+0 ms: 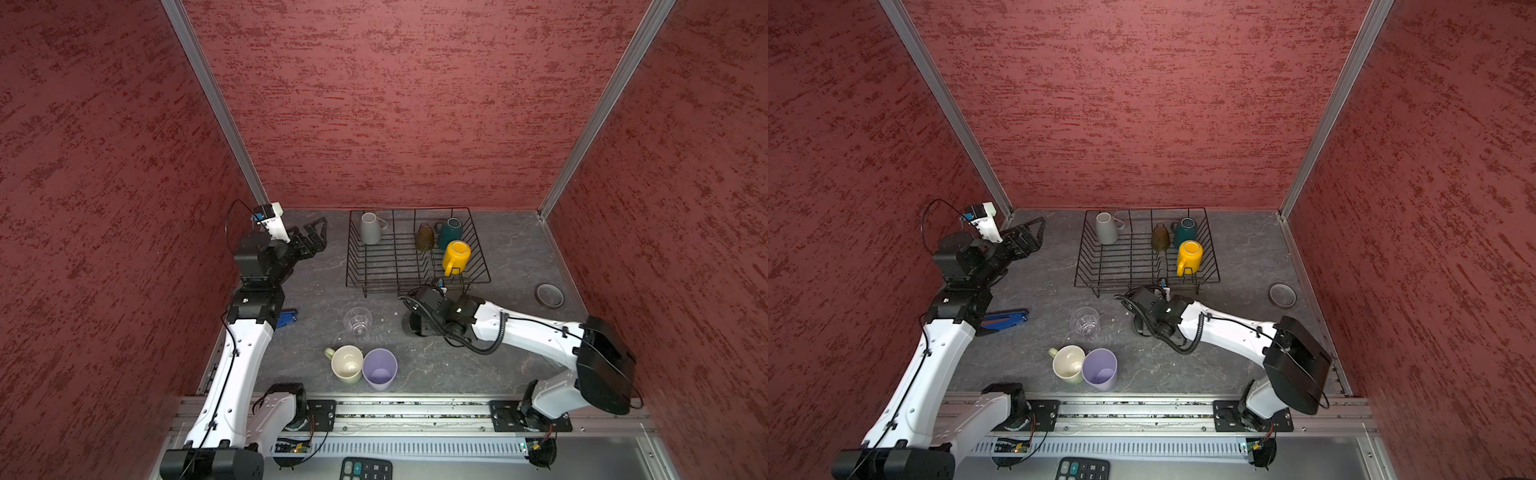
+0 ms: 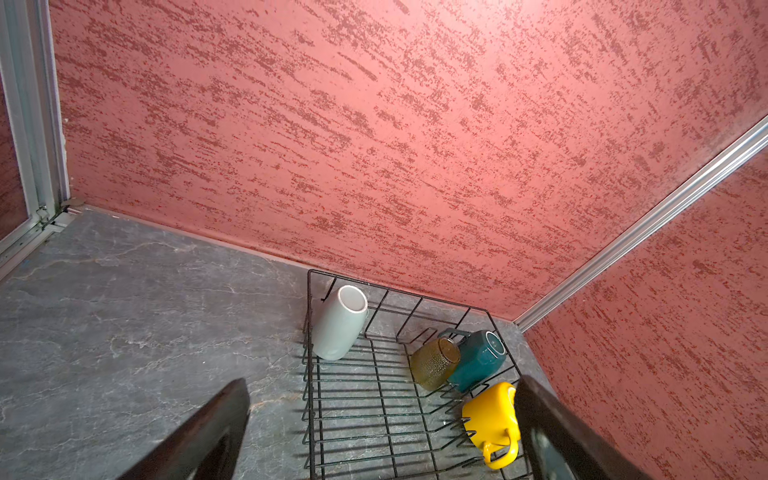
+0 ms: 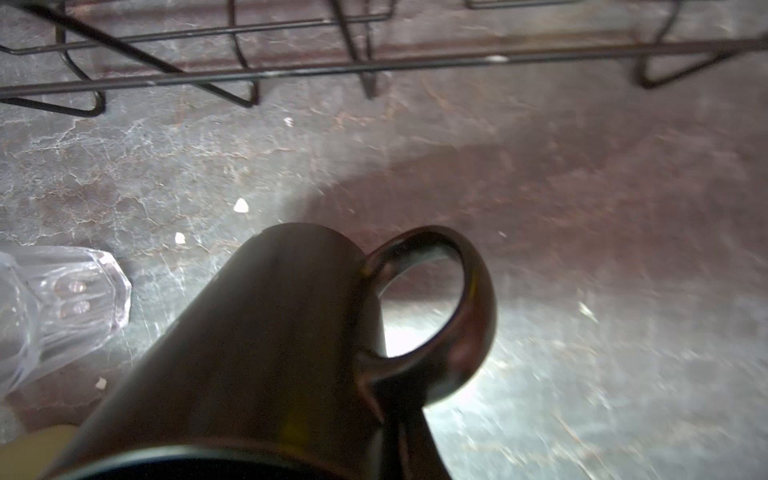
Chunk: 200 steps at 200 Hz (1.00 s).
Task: Load the cups into the dish rack
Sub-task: 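Grasp the black mug and lift it toward the rack with the right gripper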
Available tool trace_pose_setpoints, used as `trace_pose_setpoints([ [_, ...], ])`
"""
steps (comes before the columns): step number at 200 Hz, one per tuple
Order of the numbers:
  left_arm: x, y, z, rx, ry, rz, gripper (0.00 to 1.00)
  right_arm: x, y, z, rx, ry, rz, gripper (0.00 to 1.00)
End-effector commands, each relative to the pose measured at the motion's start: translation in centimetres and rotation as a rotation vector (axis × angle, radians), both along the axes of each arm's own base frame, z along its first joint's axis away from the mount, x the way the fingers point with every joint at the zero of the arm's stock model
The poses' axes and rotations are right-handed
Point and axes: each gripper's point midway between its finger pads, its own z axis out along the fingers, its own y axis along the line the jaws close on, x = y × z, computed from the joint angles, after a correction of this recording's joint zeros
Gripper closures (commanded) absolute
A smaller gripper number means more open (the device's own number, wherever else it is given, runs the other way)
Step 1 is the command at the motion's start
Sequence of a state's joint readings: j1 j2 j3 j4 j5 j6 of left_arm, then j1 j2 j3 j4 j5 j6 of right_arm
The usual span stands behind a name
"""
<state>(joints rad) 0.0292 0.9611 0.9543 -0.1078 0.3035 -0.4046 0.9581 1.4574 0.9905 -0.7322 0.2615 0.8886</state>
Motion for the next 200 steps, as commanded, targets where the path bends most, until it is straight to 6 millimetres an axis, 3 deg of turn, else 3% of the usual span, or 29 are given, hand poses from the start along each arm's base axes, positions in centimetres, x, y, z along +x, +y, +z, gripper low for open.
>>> trace_pose_setpoints([
  [1, -0.3, -0.3, 1.4, -0.013, -0.060, -0.027, 0.00, 0.4, -2.1, 2.7, 0.064, -0.072, -0.110, 1.00],
  [44, -0.3, -1.6, 1.7, -0.029, -0.096, -0.097, 0.00, -0.3, -5.4, 6.2, 0.095, -0.127, -0.149, 1.00],
  [109, -0.7, -3.9, 2.6, -0.006, -0.153, -0.186, 0.00, 0.5, -8.6, 15.6, 0.233, -0.271, -0.123, 1.00],
  [151, -2.1, -9.5, 2.4, 0.140, -0.268, -0.377, 0.00, 4.1, -7.4, 18.5, 0.441, -0.354, -0.075, 1.00],
  [200, -6.8, -17.0, 0.9, 0.353, -0.546, -0.637, 0.00, 7.3, -5.7, 20.0, 0.652, -0.373, 0.005, 1.00],
])
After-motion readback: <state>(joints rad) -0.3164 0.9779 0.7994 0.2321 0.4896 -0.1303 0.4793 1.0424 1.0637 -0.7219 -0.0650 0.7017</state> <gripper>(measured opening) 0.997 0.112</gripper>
